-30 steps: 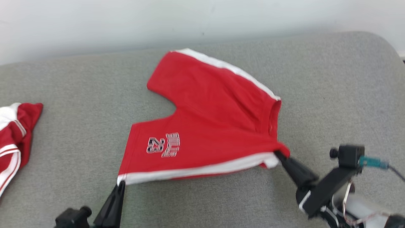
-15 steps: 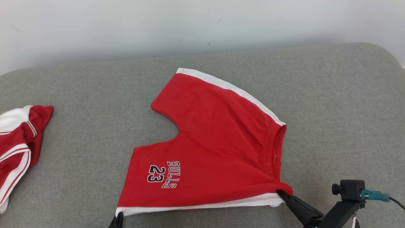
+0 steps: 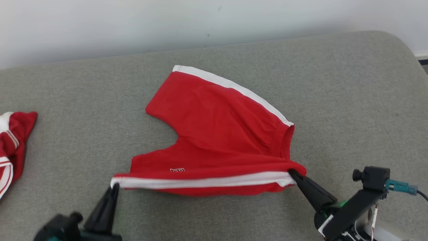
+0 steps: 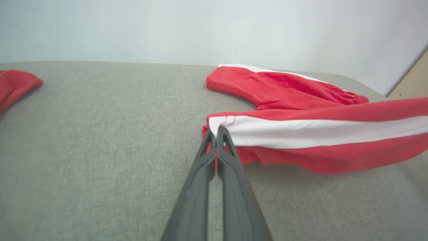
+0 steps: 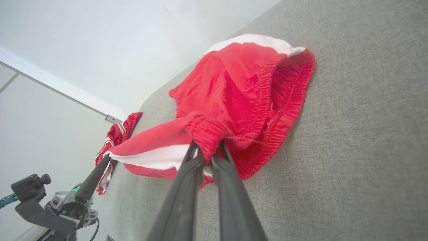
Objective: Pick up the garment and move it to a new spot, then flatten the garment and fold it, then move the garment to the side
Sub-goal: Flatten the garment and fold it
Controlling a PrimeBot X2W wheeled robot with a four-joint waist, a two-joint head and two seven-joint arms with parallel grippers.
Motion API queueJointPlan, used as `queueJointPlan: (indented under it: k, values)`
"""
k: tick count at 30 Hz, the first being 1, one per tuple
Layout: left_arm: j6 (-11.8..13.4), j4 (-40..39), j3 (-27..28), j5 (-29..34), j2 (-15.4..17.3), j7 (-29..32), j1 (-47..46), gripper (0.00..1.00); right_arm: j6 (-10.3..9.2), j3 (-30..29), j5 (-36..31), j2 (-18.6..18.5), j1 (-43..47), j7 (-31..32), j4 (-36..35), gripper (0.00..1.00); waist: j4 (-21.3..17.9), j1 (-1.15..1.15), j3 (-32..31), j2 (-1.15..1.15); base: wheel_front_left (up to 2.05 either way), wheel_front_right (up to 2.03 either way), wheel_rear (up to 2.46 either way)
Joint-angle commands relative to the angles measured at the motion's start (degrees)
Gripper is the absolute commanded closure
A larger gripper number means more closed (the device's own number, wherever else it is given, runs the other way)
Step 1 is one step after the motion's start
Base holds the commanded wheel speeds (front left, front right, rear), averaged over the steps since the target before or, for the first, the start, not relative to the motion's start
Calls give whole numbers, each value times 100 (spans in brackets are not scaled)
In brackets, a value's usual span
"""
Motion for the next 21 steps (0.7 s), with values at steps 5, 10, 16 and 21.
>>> queueJointPlan:
  k: [5, 10, 16, 21]
  values:
    - [-192, -54, -30, 224, 475, 460, -1075, 100, 3, -207, -104, 353, -363, -9, 229, 100, -278, -1, 200, 0, 0, 0, 0]
    - [-348, 128, -155, 216, 751, 933, -2028, 100, 3, -322, -148, 765, -749, -3, 502, 100, -586, -1, 505, 0, 0, 0, 0]
    - [-429, 562, -253, 174, 952, 1257, -2886, 100, 3, -416, -154, 1224, -1134, -21, 863, 100, -926, -1, 802, 0, 0, 0, 0]
    - [-475, 1196, -485, 123, 1039, 1459, -3653, 100, 3, -457, -188, 1656, -1477, -35, 1352, 100, -1203, -1, 1027, 0, 0, 0, 0]
